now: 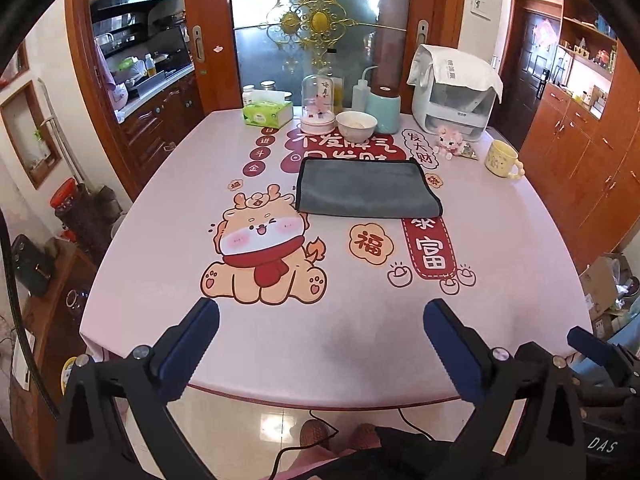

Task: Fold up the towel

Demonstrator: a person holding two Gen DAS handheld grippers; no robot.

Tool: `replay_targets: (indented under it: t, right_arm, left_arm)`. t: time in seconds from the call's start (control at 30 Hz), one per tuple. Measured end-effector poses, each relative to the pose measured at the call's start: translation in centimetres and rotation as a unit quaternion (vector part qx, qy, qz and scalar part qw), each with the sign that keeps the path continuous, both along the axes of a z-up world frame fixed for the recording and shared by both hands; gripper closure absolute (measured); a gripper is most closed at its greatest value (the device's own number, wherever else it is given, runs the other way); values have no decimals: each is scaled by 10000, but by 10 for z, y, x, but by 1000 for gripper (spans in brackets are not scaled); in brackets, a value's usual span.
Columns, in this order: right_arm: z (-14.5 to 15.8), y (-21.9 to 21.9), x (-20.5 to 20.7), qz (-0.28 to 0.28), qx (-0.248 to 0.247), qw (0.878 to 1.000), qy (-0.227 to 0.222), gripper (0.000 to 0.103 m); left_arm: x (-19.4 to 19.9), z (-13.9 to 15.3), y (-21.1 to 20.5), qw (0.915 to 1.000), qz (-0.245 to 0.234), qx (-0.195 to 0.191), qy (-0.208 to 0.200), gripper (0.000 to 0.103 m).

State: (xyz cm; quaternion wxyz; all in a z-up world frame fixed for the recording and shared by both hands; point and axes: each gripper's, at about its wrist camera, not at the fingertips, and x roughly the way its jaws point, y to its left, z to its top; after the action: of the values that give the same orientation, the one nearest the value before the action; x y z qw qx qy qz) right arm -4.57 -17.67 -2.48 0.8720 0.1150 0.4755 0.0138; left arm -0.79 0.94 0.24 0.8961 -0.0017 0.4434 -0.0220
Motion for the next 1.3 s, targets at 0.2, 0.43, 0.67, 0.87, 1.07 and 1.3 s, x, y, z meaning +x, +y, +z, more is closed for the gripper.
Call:
replay_targets:
  t: [0.2, 0.43, 0.67, 0.87, 1.07, 1.3]
  right_arm:
    - [4, 10, -2, 104, -198, 9997, -130, 0]
    - [9, 16, -5, 103, -408, 9988, -237, 0]
    - [11, 16, -3, 61, -427, 9987, -278, 0]
    - [11, 17, -2, 101, -440, 9987, -255, 0]
    - [10, 18, 0, 93, -425, 9988, -215, 0]
    - [6, 16, 0, 67, -397, 9991, -134, 0]
  left_arm:
    - [-4, 3, -2, 9996, 91, 230, -142, 1]
    - [-3, -1, -1, 9994, 99, 312, -66, 1]
    - [-6, -2, 6, 9992, 175, 369, -11, 1]
    - [-7, -2, 9, 9991, 194, 374, -33, 1]
    - [-7, -1, 10, 9992, 182, 368, -32, 1]
    - [-8, 3, 8, 9991, 155, 387, -60, 1]
